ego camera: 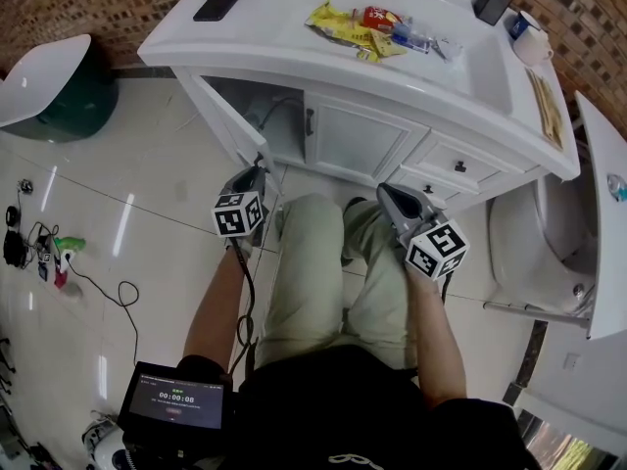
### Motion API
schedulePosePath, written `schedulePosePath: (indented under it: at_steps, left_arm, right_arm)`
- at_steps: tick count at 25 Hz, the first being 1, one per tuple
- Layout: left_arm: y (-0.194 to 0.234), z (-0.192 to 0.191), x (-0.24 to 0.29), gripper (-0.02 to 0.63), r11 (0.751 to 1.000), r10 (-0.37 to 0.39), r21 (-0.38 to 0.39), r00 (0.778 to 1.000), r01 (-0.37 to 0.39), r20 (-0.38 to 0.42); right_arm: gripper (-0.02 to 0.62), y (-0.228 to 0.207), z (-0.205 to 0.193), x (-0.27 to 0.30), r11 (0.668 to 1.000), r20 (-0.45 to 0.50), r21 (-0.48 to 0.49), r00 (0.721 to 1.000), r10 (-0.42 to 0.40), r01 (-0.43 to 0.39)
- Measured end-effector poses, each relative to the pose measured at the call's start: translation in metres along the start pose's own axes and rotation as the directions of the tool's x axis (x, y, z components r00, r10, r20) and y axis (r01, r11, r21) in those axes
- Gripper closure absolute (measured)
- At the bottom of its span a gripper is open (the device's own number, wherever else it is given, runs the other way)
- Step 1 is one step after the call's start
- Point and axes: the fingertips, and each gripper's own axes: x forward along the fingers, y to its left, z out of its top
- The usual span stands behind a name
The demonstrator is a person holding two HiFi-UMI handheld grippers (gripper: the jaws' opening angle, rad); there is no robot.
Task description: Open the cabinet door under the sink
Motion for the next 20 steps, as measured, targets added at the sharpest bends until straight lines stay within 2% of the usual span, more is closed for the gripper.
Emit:
schedulePosePath:
  at_steps: [9, 14, 20]
  left_arm:
    - [0.024, -0.011, -0.030, 0.548, 0.999, 0.022, -0.031, 1.000, -0.021, 0.018]
    - [0.041, -0.015, -0.046, 0.552, 0.998, 0.044, -0.035, 0.999, -0.043, 0.029]
    - [0.062, -0.018, -0.062, 0.558, 0.996, 0.077, -0.047, 0.996, -0.075, 0.051]
  right_arm:
    - [0.603, 0.010, -0.004, 0.002, 1.000, -0.014, -0.007, 1.000, 0.001, -0.001]
    - [0.603, 0.016, -0.007, 0.006, 0.998, -0.044, -0.059, 0.999, -0.009, 0.007]
    - [0.603, 0.010, -0.016, 0.007, 0.990, -0.117, -0.132, 0.991, -0.060, 0.044]
